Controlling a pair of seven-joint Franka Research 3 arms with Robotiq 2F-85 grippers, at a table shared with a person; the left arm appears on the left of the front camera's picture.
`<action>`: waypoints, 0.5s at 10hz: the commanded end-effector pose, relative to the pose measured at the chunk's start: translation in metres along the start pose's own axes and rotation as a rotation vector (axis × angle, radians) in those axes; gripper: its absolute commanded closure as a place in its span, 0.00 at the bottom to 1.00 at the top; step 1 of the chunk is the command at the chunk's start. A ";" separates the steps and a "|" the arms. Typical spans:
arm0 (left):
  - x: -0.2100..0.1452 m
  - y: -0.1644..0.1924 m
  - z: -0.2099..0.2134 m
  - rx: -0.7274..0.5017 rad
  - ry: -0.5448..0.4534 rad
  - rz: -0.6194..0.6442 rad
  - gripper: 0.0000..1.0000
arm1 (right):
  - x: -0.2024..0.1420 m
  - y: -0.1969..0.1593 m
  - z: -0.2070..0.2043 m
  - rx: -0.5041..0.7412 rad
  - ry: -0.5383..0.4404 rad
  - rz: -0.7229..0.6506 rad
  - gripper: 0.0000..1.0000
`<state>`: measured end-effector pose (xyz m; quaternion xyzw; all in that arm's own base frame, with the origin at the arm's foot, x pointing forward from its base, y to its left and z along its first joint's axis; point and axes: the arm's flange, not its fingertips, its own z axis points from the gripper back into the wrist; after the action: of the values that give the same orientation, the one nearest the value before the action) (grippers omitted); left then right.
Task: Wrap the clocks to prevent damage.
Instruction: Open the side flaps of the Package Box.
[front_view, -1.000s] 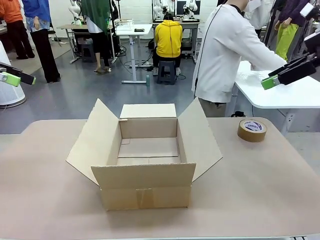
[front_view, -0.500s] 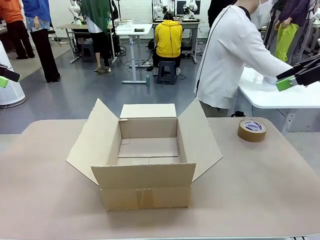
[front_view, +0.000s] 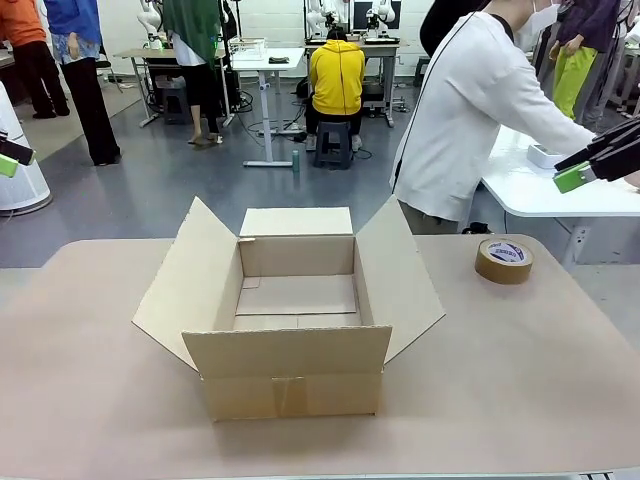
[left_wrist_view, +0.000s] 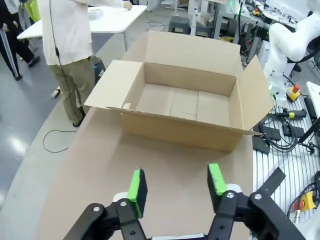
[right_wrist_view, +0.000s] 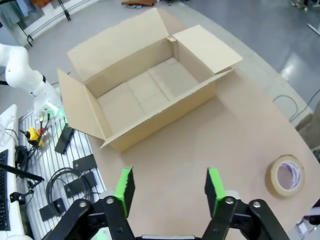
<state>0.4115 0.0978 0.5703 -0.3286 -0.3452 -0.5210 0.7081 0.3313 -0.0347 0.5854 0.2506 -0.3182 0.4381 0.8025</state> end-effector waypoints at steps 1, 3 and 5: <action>-0.004 -0.005 -0.001 0.009 0.015 -0.029 1.00 | 0.002 0.000 0.000 0.008 -0.009 0.013 0.65; -0.004 -0.005 -0.001 0.011 0.023 -0.032 0.95 | 0.002 0.001 -0.002 0.000 0.006 0.017 1.00; -0.005 -0.006 -0.001 0.018 0.035 -0.035 1.00 | 0.001 0.002 -0.003 -0.001 0.019 0.021 1.00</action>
<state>0.4108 0.0975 0.5700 -0.3247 -0.3425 -0.5242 0.7089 0.3291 -0.0313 0.5865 0.2377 -0.3120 0.4408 0.8074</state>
